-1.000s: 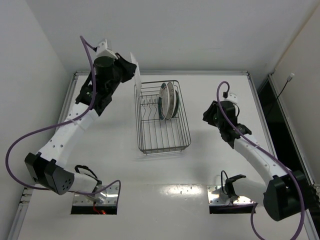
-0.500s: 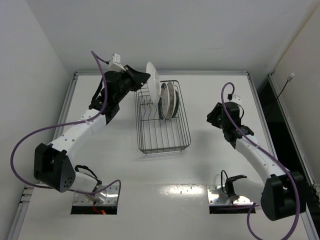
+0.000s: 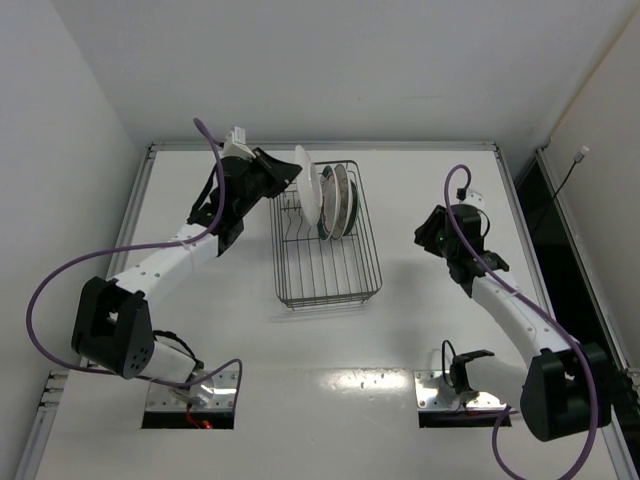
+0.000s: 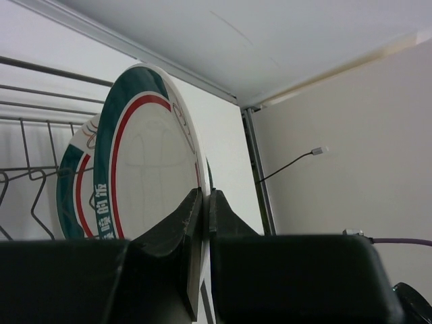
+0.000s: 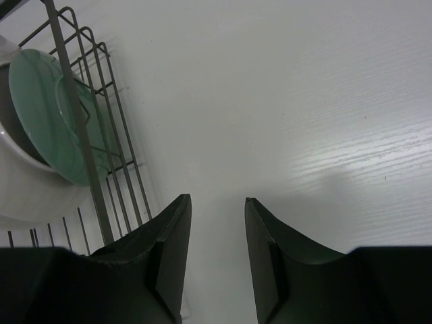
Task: Load the plates into the dish rack
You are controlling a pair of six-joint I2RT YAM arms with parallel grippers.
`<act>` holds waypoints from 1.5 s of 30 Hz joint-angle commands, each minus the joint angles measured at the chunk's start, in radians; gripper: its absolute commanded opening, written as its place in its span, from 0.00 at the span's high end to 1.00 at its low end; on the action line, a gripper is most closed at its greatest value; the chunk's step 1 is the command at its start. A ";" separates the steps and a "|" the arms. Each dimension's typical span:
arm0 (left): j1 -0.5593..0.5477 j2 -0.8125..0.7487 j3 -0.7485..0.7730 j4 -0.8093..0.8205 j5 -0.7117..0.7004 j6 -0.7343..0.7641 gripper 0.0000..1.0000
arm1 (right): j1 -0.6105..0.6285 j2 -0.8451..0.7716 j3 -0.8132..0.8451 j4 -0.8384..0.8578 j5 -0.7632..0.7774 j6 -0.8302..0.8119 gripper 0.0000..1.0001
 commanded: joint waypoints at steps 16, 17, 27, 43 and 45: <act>-0.047 0.134 0.044 -0.060 -0.075 0.074 0.96 | -0.003 -0.021 -0.002 0.061 -0.017 0.002 0.66; -0.057 0.146 0.070 -0.085 -0.075 0.092 0.93 | -0.003 -0.021 -0.002 0.061 -0.017 0.002 0.66; -0.067 0.190 0.202 -0.212 -0.028 0.135 0.13 | -0.003 -0.054 -0.002 0.032 -0.006 0.002 0.66; -0.202 -0.424 -0.088 -0.573 -0.734 0.558 0.00 | -0.003 -0.136 -0.014 0.000 -0.027 -0.021 0.61; -0.191 -0.531 -0.159 -0.573 -0.852 0.583 0.00 | 0.007 -0.122 -0.014 0.000 -0.037 -0.021 0.62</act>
